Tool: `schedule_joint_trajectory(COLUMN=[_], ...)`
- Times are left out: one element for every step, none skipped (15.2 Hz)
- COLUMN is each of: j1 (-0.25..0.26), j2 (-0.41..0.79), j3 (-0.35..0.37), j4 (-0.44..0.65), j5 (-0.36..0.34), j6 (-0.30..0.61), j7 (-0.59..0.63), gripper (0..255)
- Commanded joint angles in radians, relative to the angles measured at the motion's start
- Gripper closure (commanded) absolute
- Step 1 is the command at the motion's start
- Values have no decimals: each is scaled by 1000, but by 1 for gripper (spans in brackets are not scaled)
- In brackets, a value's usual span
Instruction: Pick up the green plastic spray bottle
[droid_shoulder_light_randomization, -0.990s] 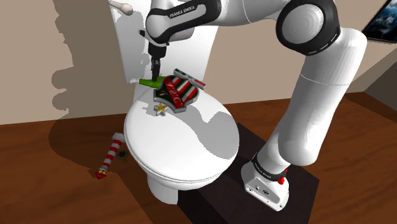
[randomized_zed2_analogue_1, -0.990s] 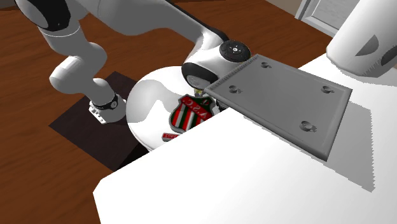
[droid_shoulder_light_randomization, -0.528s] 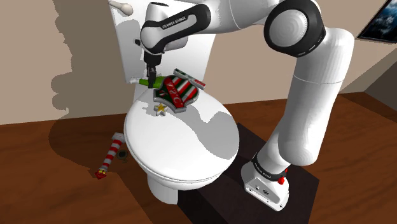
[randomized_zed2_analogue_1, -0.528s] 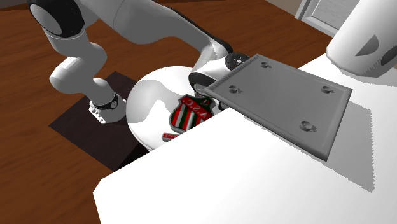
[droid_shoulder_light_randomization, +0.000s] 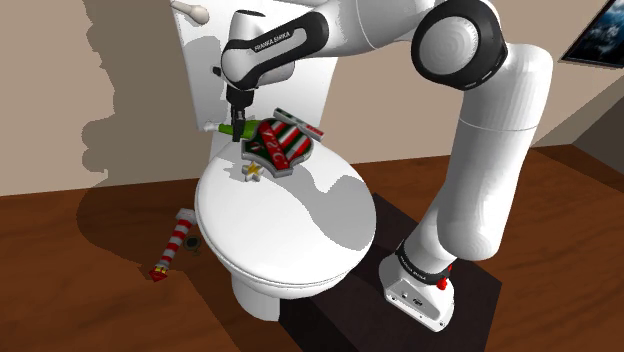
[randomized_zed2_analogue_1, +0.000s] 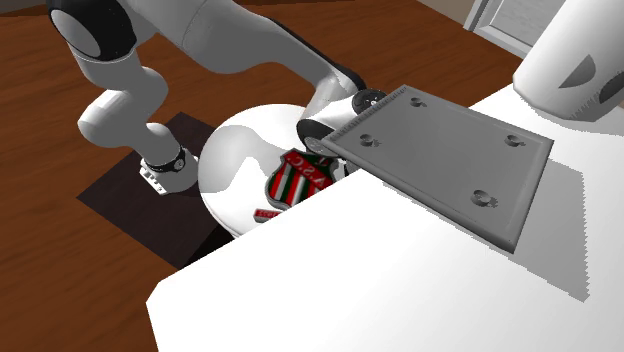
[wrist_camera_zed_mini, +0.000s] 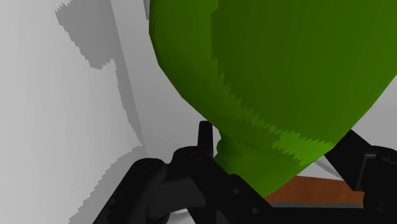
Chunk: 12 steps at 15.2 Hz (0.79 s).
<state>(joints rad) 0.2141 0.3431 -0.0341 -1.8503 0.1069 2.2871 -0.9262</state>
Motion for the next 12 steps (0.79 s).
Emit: schedule_joint_trajectory(j1=[0, 0, 0, 0, 0, 0, 0, 0, 1, 1, 1, 1], j2=[1, 0, 1, 1, 2, -5, -11, -17, -23, -29, -35, -40], j3=[0, 0, 0, 0, 0, 0, -1, -1, -1, -2, -2, -2], j4=[-1, -1, -1, -1, -1, 4, 9, 14, 20, 25, 31, 37], j5=[0, 0, 0, 0, 0, -1, -2, -3, -4, -5, -6, -7], j6=[-1, -1, -1, -1, 0, -11, -22, -34, -45, -56, -68, -80], j7=[0, 0, 0, 0, 0, 1, 3, 4, 5, 7, 8, 9], gripper=[255, 255, 255, 255, 255, 255, 255, 255, 255, 255, 255, 255])
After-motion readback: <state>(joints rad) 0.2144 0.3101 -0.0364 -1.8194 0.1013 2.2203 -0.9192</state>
